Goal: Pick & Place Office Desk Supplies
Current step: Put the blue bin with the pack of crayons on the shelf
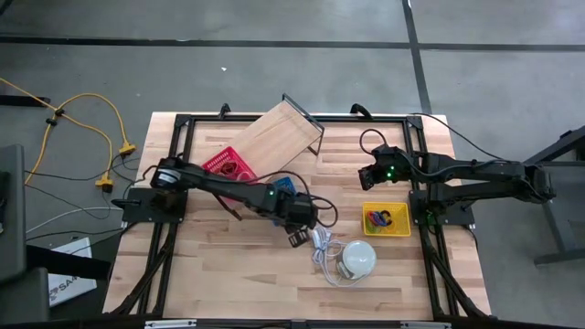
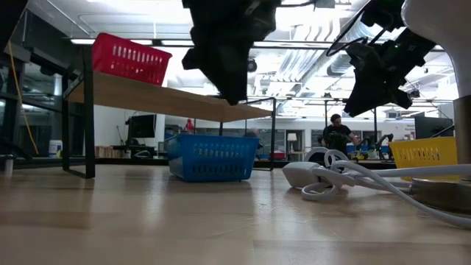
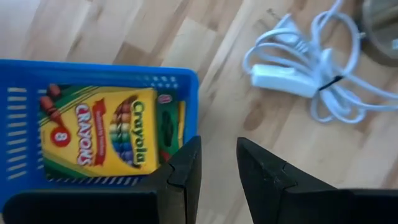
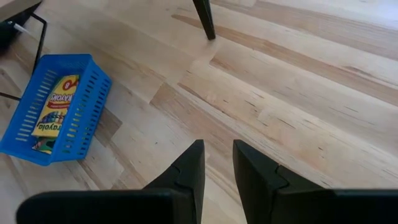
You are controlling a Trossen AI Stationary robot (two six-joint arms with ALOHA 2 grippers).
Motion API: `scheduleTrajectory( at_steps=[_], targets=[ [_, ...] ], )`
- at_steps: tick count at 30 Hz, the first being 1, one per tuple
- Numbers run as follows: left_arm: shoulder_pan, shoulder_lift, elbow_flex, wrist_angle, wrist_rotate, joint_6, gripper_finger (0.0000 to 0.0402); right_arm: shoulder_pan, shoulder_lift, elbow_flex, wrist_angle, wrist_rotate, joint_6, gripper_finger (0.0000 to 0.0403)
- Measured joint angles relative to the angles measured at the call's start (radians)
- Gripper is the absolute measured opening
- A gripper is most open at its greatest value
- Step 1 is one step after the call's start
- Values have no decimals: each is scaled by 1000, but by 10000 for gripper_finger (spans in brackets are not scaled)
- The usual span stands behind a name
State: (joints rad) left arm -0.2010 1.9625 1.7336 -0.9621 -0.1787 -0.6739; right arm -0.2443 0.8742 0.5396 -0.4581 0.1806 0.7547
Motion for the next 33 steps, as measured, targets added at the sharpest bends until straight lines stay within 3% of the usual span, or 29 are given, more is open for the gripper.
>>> scheduleTrajectory(
  at_steps=[33],
  targets=[
    [15, 99, -2, -52, -14, 9, 97, 0, 0, 0, 29, 0, 0, 71]
  ],
)
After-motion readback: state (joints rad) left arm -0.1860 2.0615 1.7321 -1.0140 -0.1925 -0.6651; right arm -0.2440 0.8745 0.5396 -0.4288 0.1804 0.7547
